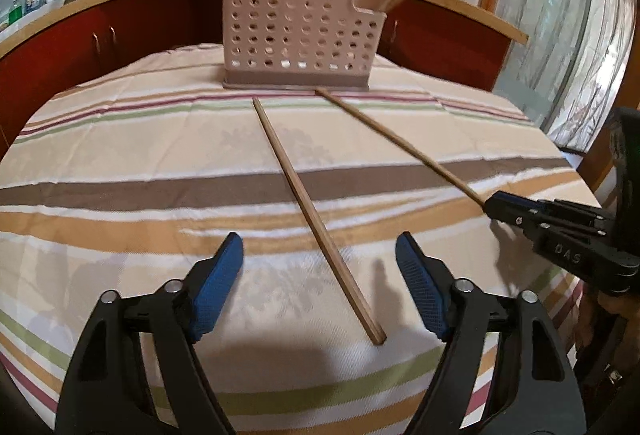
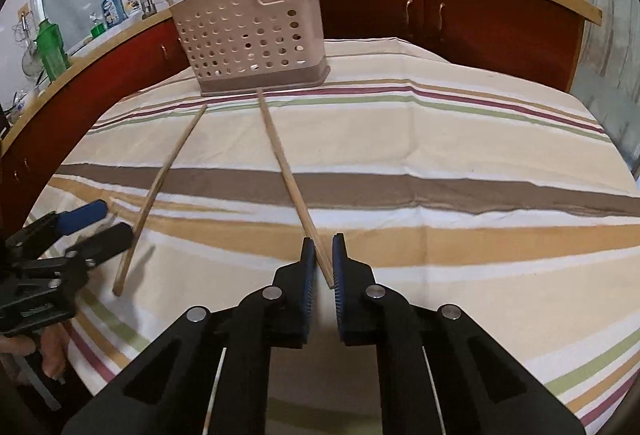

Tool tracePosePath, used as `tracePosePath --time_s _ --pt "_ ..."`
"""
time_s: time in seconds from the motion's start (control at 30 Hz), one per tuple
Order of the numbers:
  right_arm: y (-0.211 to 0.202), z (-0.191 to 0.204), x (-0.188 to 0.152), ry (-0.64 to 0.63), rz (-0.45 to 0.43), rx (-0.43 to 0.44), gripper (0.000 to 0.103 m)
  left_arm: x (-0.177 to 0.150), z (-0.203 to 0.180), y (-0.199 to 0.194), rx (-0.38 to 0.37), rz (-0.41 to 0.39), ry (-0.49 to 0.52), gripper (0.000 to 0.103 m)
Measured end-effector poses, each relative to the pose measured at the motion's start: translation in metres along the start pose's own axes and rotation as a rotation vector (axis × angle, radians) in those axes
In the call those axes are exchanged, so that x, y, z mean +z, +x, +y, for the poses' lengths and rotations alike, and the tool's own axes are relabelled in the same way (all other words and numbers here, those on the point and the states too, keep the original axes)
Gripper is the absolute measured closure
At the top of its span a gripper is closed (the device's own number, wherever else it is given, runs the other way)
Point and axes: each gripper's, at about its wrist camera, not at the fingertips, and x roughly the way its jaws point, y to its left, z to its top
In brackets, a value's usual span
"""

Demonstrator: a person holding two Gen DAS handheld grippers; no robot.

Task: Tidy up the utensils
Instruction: 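Close the right tool on a chopstick while the left tool grasps another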

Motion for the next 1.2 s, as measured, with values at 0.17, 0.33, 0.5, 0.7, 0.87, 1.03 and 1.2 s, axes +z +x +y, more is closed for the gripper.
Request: tracePosePath --time_s 0.17,0.33,0.5,0.7,0.87,1.03,1.2 --pt "-0.01 0.008 -0.012 -0.006 -0.003 0.022 0.095 -0.008 0.004 0.003 0.065 0.021 0.067 0.045" --pt "-0.017 0.018 -0.02 -0.02 -0.014 0.037 0.096 -0.011 0.032 -0.006 0.113 0.026 0.014 0.046" --pt "-0.017 0.019 -0.023 -0.012 -0.022 0.047 0.096 -0.015 0.045 -0.014 0.117 0.031 -0.004 0.055" --pt "-0.018 0.018 -0.027 0.029 -0.044 0.059 0.095 -0.023 0.034 -0.019 0.08 0.012 0.052 0.071" --pt "-0.019 0.021 -0.029 0.023 -0.041 0.073 0.096 -0.026 0.031 -0.021 0.037 0.007 0.082 0.096" --pt "-0.034 0.027 -0.025 0.009 -0.087 0.065 0.096 -0.025 0.038 -0.031 0.024 -0.028 0.057 0.097" --pt "-0.059 0.03 -0.014 -0.002 -0.159 0.058 0.096 -0.011 0.046 -0.057 0.033 -0.122 0.036 0.097"
